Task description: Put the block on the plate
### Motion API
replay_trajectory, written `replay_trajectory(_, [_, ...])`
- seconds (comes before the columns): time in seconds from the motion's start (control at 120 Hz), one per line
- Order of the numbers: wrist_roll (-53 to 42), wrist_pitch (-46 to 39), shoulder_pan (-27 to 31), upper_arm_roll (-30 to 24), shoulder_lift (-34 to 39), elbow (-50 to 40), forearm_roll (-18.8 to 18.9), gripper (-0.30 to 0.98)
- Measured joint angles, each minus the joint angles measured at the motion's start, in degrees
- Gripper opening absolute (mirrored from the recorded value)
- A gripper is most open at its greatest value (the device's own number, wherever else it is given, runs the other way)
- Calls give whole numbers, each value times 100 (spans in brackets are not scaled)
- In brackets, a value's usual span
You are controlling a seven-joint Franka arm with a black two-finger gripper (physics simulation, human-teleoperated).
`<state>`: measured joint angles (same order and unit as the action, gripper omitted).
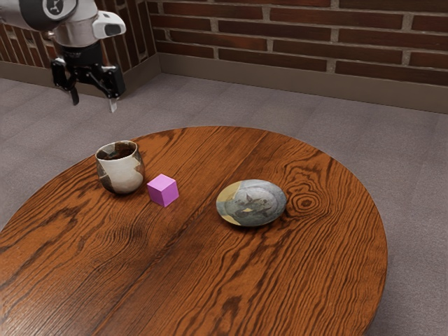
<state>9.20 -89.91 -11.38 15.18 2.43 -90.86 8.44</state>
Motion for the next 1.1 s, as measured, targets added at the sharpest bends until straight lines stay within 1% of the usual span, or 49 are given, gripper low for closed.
replay_trajectory(0.167, [143,-55,-93,-5,-26,-34,7,69])
replay_trajectory(0.333, [253,-185,-187,100,-256,-582,12,69])
replay_trajectory(0.433, [442,-569,-187,142,-477,-952,12,69])
replay_trajectory(0.583, [1160,-1392,-136,157,-687,-1532,-26,69])
replay_trajectory(0.833, [2644,-2563,-144,162,-1563,-1533,-474,69])
replay_trajectory(0.875, [2866,-2721,-146,247,-1695,-1518,-577,69])
replay_trajectory(0.95, [3231,-2943,-125,344,-1941,-1369,-745,69])
replay_trajectory(1.1, [3881,-3242,-88,422,-2436,-1062,-940,69])
